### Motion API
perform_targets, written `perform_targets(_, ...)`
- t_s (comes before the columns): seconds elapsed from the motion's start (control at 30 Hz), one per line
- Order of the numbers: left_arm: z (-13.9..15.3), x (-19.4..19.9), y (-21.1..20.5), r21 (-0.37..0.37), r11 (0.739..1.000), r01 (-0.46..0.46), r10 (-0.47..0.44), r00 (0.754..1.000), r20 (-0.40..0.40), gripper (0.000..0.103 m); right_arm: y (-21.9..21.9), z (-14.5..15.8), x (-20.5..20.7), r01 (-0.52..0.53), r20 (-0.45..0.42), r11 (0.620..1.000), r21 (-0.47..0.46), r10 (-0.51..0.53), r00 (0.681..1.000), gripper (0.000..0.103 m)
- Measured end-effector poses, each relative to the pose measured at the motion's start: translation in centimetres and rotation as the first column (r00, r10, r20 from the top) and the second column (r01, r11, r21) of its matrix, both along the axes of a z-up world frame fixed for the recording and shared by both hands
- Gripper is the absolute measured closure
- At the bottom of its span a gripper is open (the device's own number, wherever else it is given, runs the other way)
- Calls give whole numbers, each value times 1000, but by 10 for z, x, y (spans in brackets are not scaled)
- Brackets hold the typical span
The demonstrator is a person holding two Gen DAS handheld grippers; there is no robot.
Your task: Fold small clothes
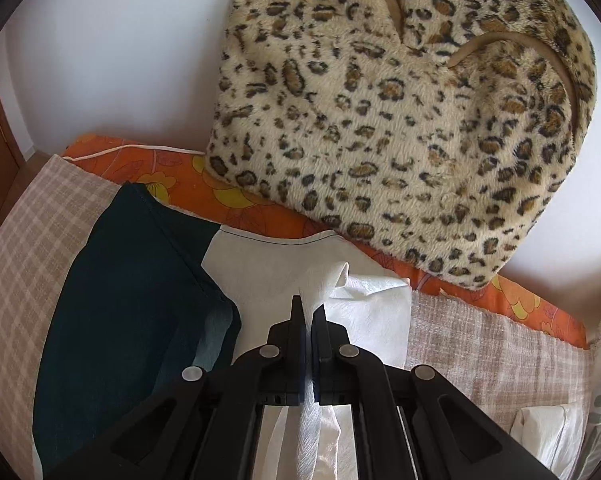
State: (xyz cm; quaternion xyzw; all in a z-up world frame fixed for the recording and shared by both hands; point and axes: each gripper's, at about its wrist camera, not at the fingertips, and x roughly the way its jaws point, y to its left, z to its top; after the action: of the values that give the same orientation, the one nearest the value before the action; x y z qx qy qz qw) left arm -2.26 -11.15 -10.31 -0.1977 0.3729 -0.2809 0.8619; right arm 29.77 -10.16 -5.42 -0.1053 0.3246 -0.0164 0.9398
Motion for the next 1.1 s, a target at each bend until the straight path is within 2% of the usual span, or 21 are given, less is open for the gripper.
perform_targets(0.23,-10,4,21,-9,999,-47,47,999,-20,101,36,-19,17,-12,-20,1000,-26,11,1000,103)
perform_targets(0.43,-13,-1,31,-29,997,-69,68,997,-28,101,48,-18,19,-13,-15,999,-30,13,1000,103)
perform_targets(0.67,-15,-8,45,-14,994,-112,112,993,-24,101,56,-14,24,-14,-13,1000,-13,14,1000,103)
perform_targets(0.93,-24,-8,48,11,992,-128,128,991,-42,101,77,-26,35,-39,-37,999,-20,38,999,103)
perform_targets(1.07,-24,-7,48,14,991,-131,131,990,-50,101,83,-33,39,-69,-54,998,-4,69,996,103)
perform_targets(1.1,-25,-7,47,17,992,-125,126,991,-52,101,84,-33,39,-96,-61,995,8,97,993,99)
